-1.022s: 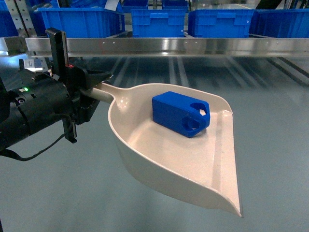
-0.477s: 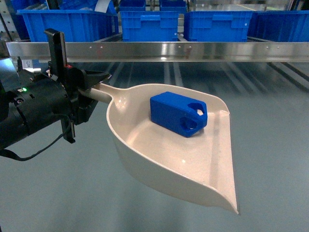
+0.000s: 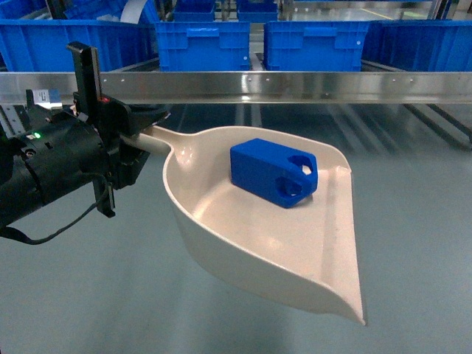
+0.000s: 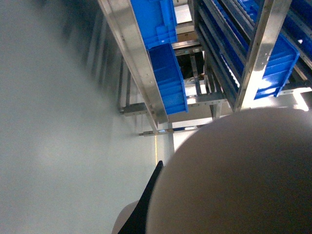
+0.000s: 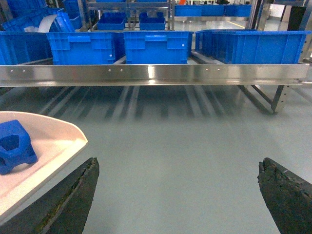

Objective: Place part in tray to right shelf

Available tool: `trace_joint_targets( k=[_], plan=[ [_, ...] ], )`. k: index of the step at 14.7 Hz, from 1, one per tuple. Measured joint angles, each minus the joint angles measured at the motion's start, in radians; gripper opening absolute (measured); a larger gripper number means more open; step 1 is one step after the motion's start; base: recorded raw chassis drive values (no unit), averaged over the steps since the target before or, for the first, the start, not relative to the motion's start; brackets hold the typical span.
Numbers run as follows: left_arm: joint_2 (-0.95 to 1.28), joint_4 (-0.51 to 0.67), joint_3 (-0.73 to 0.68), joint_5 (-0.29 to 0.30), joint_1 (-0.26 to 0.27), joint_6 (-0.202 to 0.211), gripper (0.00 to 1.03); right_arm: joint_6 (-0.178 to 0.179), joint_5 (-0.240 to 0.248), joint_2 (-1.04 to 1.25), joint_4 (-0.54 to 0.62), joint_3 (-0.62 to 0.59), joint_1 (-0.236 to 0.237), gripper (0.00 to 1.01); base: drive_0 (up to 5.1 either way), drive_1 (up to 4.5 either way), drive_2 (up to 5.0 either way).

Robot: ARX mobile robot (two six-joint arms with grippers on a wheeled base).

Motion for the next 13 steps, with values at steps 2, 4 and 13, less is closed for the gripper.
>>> trace_joint_targets(
  k=[2,4,13],
  plan=[
    [0.0,-0.004,0.0,0.002,0.0,0.0,0.13,0.0,0.0,0.0,0.0,0.0,0.0,0.98,3.2,1.59,-5.0],
    [0.0,-0.003,0.0,0.002,-0.003,0.001,0.13,0.0,0.0,0.0,-0.002,0.0,0.0,0.98,0.0,4.17,-4.2],
    [0.0,-0.003,0.0,0.003,-0.002,0.0,0.13,0.0,0.0,0.0,0.0,0.0,0.0,0.98,0.2,4.34,-4.0]
  ],
)
